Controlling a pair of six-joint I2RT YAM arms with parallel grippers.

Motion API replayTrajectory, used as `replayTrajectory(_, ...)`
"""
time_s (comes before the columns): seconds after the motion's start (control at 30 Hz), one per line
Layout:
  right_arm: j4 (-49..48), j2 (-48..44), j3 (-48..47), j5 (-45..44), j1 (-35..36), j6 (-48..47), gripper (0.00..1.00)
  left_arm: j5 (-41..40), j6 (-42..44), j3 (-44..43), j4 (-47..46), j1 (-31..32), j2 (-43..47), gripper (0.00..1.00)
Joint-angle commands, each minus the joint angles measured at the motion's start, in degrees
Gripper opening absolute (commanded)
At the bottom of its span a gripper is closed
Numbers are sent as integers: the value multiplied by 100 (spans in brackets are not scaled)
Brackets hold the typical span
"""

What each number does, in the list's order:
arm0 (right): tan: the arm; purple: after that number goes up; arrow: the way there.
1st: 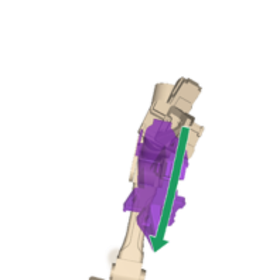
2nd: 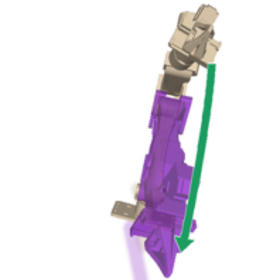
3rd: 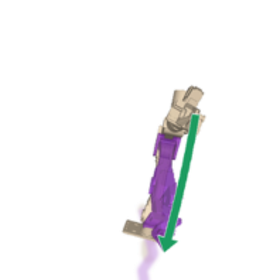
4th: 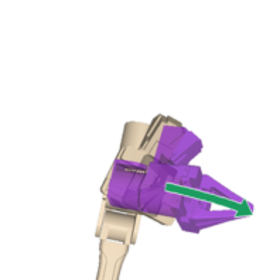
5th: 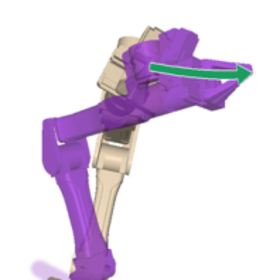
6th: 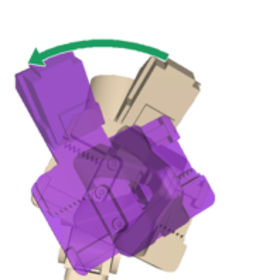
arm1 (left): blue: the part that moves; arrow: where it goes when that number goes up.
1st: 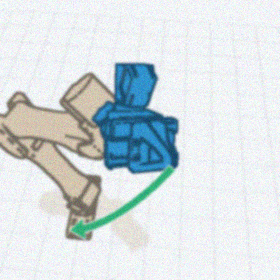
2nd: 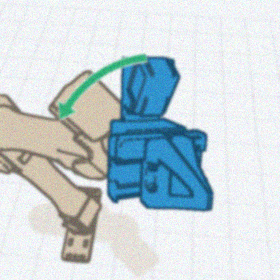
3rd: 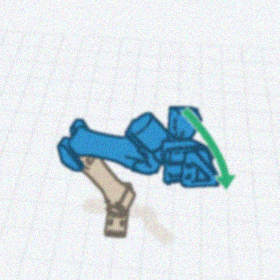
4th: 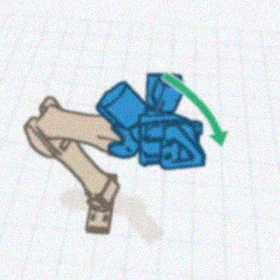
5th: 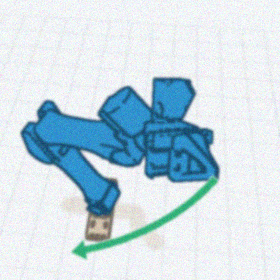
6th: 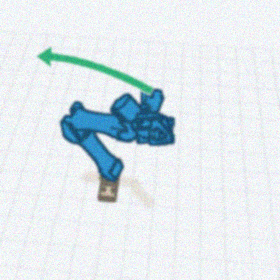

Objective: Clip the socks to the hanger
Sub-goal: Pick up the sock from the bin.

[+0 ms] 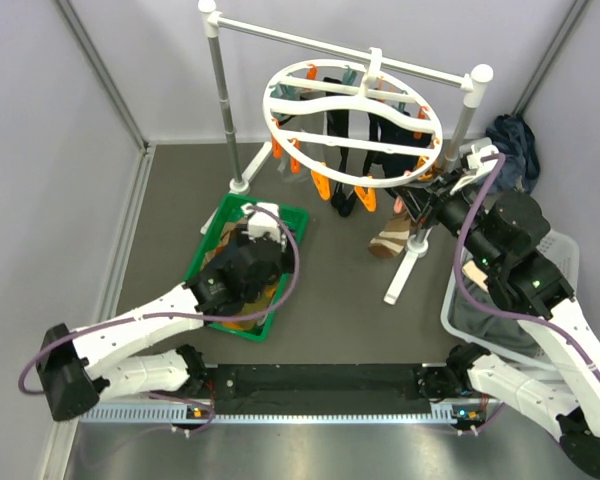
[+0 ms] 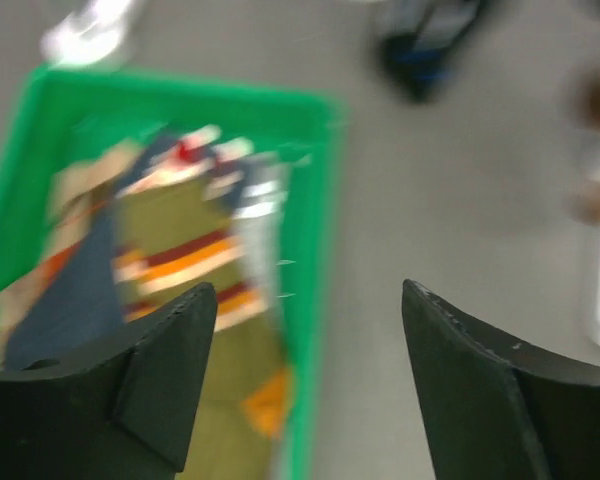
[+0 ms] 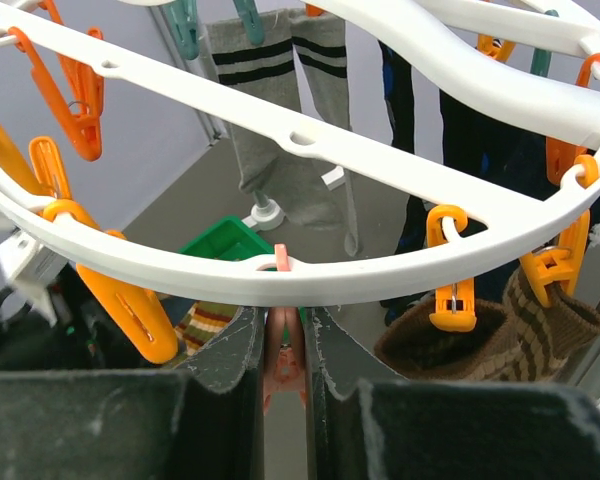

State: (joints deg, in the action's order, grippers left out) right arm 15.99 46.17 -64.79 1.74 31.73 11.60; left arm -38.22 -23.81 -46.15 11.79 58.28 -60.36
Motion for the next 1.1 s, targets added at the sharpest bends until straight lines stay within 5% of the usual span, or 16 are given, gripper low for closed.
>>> replayTrajectory(0.0,45,6,37,-77,-8,-105,0,437,-572,10,921,-1150,-10,74)
replayTrajectory(0.2,62,6,46,-130,-9,-122,0,728,-519,-498,1132,-2145,-1090,65)
replayTrajectory(0.53,36,50,72,-156,-17,-140,0,332,-405,-1669,1273,-2365,-3024,43)
replayTrajectory(0.9,27,15,142,-314,-9,-193,0,596,-545,-1898,1185,-2664,-4080,37)
replayTrajectory(1.07,27,6,151,-332,-9,-193,0,710,-563,-1863,1185,-2673,-4283,23)
